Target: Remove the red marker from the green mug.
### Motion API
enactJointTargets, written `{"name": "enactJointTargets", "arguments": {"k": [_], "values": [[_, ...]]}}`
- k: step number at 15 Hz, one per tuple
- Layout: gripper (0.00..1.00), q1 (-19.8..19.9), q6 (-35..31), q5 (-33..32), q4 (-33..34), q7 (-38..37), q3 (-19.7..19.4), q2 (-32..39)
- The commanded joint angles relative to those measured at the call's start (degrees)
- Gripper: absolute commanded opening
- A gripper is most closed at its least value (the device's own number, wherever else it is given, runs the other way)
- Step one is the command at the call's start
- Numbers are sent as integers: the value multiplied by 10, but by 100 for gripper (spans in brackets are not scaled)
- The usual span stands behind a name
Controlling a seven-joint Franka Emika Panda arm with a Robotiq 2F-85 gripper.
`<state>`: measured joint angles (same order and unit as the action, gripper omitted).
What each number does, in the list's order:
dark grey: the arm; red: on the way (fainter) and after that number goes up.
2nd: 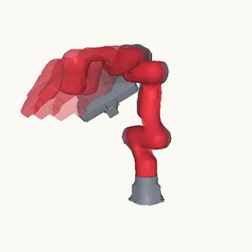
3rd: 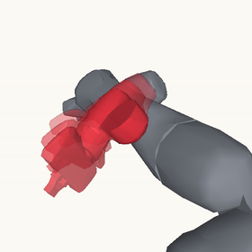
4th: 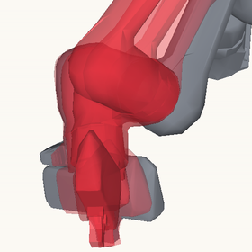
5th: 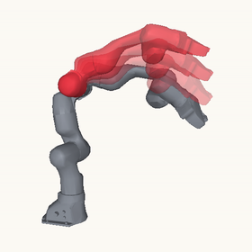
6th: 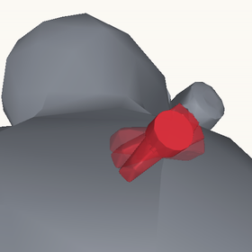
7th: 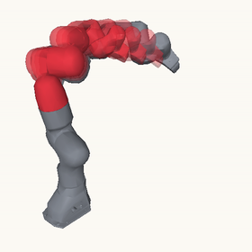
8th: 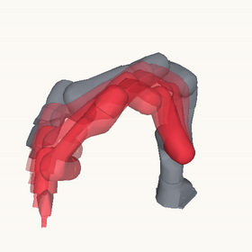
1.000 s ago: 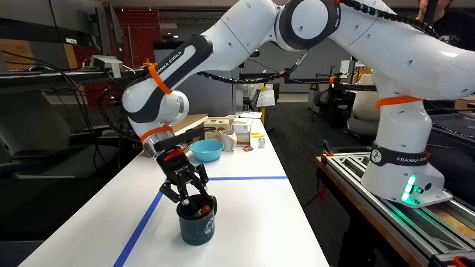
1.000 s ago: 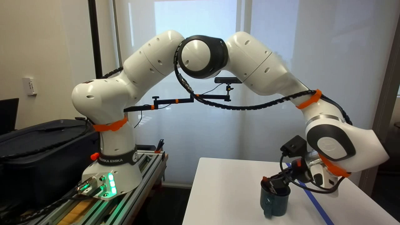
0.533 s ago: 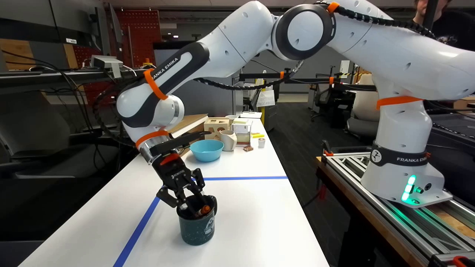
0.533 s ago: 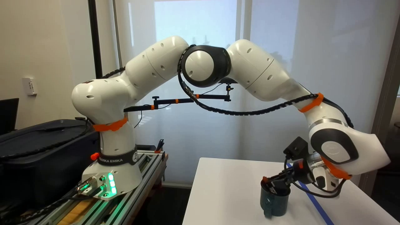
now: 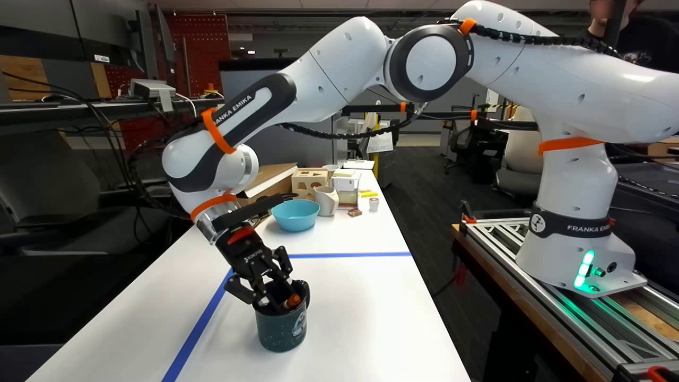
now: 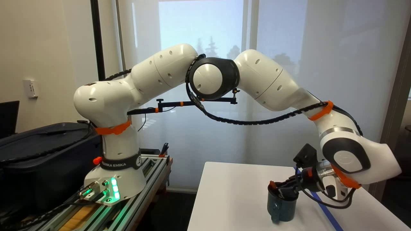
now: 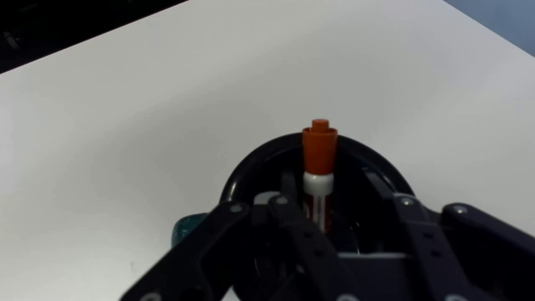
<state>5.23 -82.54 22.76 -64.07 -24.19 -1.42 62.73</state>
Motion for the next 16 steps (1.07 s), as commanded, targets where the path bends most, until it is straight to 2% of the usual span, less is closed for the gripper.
{"name": "enactJointTargets", "arguments": {"k": [1,3,5,16], "values": [[18,1,31,-11,55,-3,1,35],[1,0,32,-10,55,-3,2,33],[5,-2,31,-11,48,-1,2,20],[5,-4,28,-10,-64,5,-9,-121]]}}
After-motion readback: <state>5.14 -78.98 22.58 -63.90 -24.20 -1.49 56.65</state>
